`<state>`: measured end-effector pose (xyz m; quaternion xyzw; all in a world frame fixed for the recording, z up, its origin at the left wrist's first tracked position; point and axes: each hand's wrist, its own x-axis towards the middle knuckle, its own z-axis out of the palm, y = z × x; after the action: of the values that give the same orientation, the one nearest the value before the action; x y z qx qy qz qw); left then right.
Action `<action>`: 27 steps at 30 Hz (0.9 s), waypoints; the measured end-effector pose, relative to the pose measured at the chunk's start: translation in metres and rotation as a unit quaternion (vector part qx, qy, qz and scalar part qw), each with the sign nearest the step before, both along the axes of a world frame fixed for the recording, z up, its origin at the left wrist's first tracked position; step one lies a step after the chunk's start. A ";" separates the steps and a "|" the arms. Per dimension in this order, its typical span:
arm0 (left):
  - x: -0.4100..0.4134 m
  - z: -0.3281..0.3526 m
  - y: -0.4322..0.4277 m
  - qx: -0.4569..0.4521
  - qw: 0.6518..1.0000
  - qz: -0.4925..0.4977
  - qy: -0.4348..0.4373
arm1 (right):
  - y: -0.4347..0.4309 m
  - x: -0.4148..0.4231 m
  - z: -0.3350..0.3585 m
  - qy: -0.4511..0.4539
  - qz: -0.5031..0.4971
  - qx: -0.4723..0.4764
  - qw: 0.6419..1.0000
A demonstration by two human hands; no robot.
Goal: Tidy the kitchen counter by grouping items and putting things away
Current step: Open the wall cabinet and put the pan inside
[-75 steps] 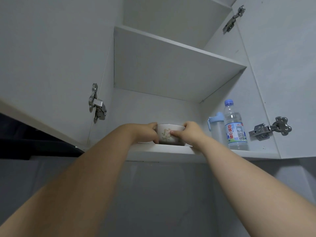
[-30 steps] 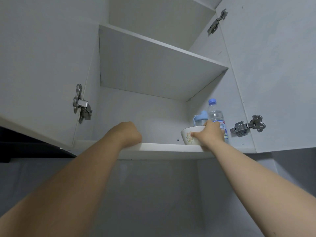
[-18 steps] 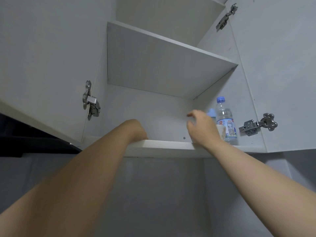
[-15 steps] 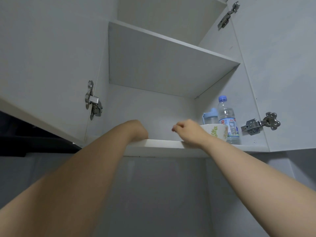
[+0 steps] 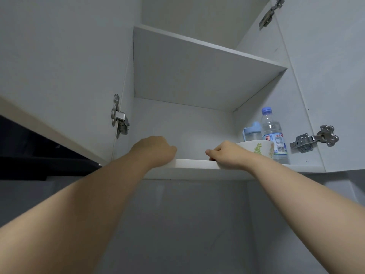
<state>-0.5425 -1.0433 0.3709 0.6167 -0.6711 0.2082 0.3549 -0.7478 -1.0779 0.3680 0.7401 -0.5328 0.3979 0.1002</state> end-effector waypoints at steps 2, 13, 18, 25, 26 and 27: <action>0.000 -0.006 0.004 -0.041 0.999 0.003 -0.013 | 0.003 0.000 -0.003 -0.003 0.012 -0.017 1.000; 0.004 -0.024 0.019 -0.207 0.976 -0.030 -0.058 | 0.020 -0.006 -0.011 -0.077 0.082 -0.083 0.990; 0.006 -0.030 0.022 -0.250 0.964 -0.078 -0.056 | 0.025 -0.011 -0.013 -0.152 0.132 -0.099 0.974; 0.005 -0.031 0.018 -0.197 0.969 -0.126 -0.081 | 0.026 -0.022 -0.016 -0.278 0.077 -0.185 0.940; 0.003 -0.032 0.018 -0.194 0.970 -0.124 -0.083 | 0.026 -0.027 -0.016 -0.285 0.052 -0.202 0.936; 0.000 -0.032 0.018 -0.187 0.971 -0.120 -0.085 | 0.026 -0.032 -0.016 -0.286 0.028 -0.212 0.934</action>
<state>-0.5421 -1.0256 0.3391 0.4345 -0.7167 0.3378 0.4282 -0.7800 -1.0518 0.3523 0.5709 -0.4212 0.6994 0.0867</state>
